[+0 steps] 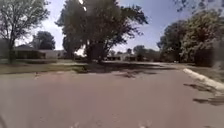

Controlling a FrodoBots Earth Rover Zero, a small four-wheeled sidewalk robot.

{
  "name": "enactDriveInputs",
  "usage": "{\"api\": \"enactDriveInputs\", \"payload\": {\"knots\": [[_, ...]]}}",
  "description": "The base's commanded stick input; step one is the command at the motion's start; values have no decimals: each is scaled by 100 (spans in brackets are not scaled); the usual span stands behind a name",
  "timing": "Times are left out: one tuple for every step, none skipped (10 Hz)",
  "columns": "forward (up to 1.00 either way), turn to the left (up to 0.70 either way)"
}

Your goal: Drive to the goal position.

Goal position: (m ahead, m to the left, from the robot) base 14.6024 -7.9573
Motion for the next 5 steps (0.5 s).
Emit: {"api": "enactDriveInputs", "payload": {"knots": [[70,-35],[70,-35],[70,-35],[70,-35],[70,-35]]}}
